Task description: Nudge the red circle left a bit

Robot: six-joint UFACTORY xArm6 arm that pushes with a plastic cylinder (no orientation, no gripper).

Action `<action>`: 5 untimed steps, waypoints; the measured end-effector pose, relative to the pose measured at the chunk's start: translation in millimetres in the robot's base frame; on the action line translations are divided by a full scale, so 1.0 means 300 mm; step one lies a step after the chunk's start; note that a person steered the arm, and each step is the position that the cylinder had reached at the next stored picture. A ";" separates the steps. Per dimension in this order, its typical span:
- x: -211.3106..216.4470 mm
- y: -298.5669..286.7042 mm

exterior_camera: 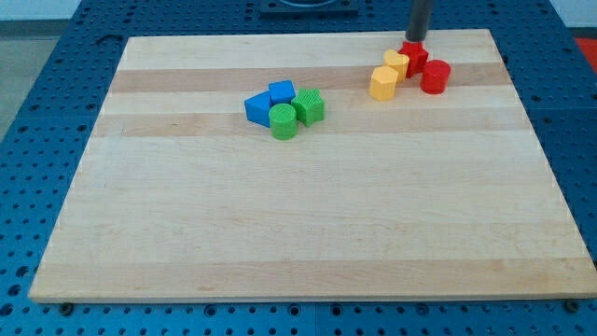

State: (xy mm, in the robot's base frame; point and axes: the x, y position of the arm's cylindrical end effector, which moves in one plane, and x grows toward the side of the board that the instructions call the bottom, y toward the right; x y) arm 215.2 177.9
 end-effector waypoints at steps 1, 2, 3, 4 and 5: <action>0.084 0.135; 0.168 0.315; 0.332 0.331; 0.439 0.307; 0.489 0.231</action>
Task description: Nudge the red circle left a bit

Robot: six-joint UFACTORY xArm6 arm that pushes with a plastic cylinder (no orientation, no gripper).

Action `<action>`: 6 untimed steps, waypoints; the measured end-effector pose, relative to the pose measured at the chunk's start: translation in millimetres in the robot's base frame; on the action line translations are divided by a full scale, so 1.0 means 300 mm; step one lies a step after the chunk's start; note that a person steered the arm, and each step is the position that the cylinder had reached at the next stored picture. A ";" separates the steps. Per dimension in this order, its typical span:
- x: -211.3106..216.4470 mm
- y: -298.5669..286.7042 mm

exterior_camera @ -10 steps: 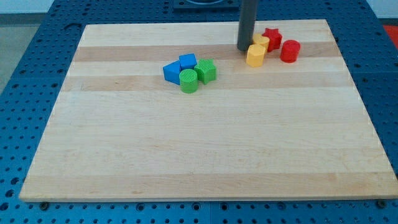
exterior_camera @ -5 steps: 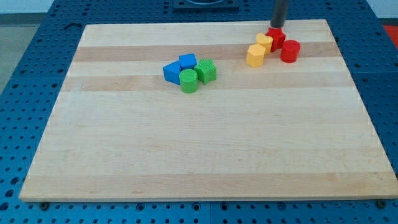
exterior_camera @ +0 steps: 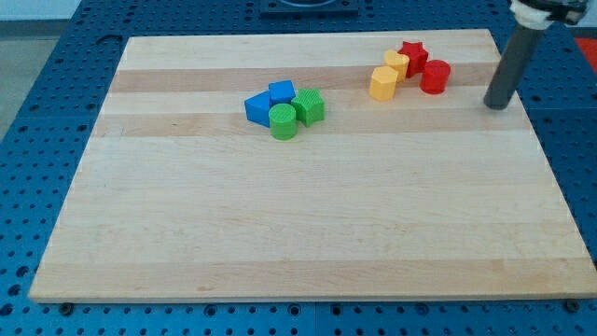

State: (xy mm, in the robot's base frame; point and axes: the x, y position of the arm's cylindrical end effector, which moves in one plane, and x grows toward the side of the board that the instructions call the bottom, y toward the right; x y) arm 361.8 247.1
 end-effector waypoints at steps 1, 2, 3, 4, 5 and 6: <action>-0.017 -0.032; -0.049 -0.066; -0.084 -0.113; -0.165 -0.122; -0.195 -0.122; -0.168 -0.122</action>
